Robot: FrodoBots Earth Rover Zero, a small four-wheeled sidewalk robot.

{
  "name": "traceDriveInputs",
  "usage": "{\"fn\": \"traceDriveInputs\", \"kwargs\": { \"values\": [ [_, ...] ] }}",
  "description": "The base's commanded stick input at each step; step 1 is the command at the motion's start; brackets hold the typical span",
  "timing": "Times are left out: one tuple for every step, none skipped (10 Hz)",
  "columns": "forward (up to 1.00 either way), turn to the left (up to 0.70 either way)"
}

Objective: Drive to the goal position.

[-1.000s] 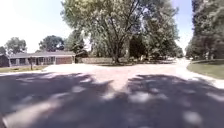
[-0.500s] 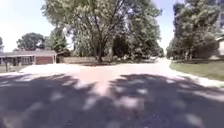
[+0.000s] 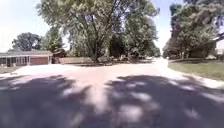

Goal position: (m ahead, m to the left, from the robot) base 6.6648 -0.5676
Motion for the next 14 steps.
{"fn": "traceDriveInputs", "kwargs": {
  "values": [
    [0.7,0.0],
    [0.7,0.0],
    [0.7,0.0],
    [0.7,0.0],
    [0.7,0.0],
    [0.7,0.0],
    [0.7,-0.01],
    [0.7,-0.08],
    [0.7,-0.14],
    [0.7,-0.2],
    [0.7,-0.26],
    [0.7,-0.33],
    [0.7,-0.35],
    [0.7,-0.25]
  ]
}}
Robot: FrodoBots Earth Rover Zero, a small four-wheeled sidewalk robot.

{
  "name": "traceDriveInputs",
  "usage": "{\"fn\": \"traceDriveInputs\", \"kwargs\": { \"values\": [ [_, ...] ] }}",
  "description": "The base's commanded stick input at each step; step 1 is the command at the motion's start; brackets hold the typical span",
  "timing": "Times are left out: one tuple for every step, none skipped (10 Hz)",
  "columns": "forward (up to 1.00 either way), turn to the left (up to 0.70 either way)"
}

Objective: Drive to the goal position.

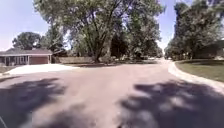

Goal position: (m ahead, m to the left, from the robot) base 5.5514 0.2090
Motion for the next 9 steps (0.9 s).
{"fn": "traceDriveInputs", "kwargs": {
  "values": [
    [0.7,-0.04],
    [0.7,0.0],
    [0.7,0.0],
    [0.7,0.0],
    [0.7,0.0],
    [0.7,0.0],
    [0.7,0.0],
    [0.7,0.0],
    [0.7,0.0]
  ]
}}
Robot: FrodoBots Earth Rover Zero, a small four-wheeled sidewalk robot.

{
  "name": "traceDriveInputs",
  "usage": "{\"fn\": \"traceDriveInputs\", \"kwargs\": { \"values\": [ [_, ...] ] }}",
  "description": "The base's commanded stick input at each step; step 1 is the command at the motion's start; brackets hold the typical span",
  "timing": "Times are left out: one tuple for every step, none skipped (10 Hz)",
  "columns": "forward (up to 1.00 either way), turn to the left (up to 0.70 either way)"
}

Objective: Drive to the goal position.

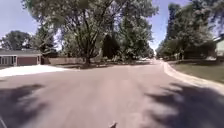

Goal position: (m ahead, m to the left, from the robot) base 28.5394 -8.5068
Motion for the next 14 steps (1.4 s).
{"fn": "traceDriveInputs", "kwargs": {
  "values": [
    [0.7,-0.07],
    [0.7,-0.29],
    [0.7,-0.35],
    [0.7,-0.35],
    [0.7,-0.35],
    [0.7,-0.35],
    [0.7,-0.35],
    [0.7,-0.35],
    [0.7,-0.35],
    [0.7,-0.35],
    [0.7,-0.35],
    [0.7,-0.35],
    [0.7,-0.35],
    [0.7,-0.23]
  ]
}}
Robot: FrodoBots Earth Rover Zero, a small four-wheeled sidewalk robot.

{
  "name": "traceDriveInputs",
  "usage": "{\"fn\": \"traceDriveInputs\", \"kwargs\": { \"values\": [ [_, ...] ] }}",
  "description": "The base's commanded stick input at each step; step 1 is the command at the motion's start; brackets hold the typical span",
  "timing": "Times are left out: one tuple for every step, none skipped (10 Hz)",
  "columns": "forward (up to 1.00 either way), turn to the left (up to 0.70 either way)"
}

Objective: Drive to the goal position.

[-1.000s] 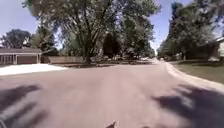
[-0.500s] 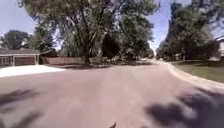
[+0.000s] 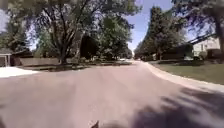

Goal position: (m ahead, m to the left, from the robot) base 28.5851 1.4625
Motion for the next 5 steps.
{"fn": "traceDriveInputs", "kwargs": {
  "values": [
    [0.7,0.0],
    [0.7,0.0],
    [0.7,0.0],
    [0.7,0.0],
    [0.7,0.0]
  ]
}}
